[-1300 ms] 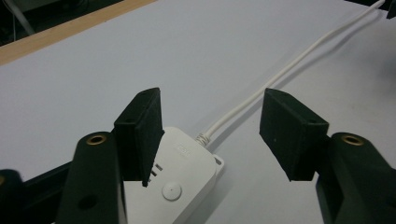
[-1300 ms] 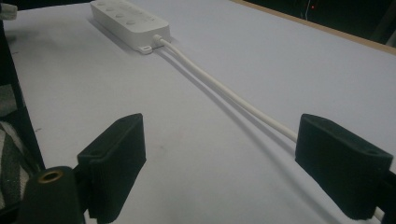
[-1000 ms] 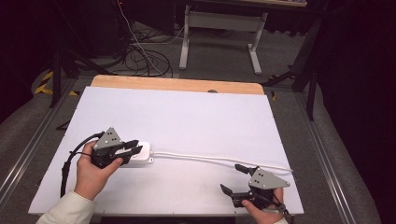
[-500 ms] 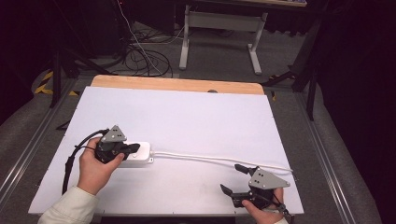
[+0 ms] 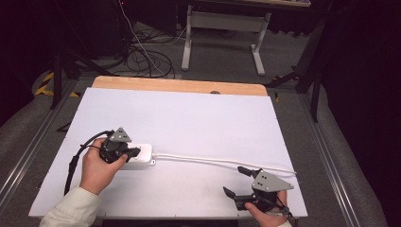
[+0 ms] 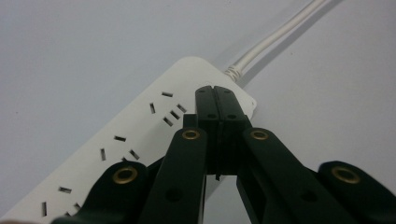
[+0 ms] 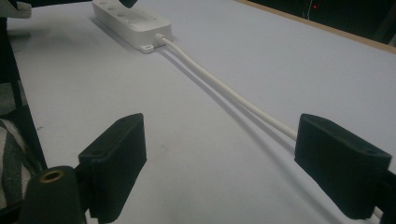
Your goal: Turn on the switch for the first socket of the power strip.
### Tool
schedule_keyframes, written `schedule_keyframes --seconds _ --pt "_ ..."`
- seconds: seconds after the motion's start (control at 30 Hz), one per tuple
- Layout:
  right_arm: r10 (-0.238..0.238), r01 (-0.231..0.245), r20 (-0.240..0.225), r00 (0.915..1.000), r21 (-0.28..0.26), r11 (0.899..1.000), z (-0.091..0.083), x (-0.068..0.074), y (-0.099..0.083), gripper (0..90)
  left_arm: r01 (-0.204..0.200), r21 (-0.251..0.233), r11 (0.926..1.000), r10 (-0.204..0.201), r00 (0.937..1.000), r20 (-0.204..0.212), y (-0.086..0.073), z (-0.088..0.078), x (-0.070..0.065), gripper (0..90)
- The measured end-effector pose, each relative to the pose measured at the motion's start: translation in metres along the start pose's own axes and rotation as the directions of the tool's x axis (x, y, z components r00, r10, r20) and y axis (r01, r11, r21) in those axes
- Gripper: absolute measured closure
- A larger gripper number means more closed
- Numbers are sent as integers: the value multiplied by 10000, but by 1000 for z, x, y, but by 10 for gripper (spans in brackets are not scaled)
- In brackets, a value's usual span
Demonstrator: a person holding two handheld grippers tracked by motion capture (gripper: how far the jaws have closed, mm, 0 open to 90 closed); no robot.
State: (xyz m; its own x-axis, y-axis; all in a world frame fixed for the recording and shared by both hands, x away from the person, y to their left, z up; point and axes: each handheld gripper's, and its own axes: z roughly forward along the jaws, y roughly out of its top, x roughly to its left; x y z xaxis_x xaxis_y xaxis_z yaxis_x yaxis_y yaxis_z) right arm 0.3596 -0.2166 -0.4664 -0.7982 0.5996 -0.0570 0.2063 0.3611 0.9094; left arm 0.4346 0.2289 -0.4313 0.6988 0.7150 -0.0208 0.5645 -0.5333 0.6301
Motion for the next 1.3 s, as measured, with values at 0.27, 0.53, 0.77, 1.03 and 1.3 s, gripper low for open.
schedule_keyframes --seconds 0.27,0.53,0.77,1.03,1.3 --pt "-14 14 -44 10000 25 10000 1 0 0 169 -42 454 9990 48 9999 -136 1 7 1 900" --pt "-48 49 -86 10000 114 9999 2 0 -1 169 -80 777 9969 98 9997 -223 1 11 1 900" --pt "-50 51 -72 10000 102 9999 2 0 -1 168 -60 875 9961 87 9995 -306 1 14 2 900" --pt "-43 43 -72 10000 55 10000 1 0 0 169 -175 884 9959 220 9985 -510 0 14 -1 900" --pt "-51 51 -56 10000 40 10000 0 1 0 169 -198 896 9958 252 9979 -598 -1 15 -1 900"
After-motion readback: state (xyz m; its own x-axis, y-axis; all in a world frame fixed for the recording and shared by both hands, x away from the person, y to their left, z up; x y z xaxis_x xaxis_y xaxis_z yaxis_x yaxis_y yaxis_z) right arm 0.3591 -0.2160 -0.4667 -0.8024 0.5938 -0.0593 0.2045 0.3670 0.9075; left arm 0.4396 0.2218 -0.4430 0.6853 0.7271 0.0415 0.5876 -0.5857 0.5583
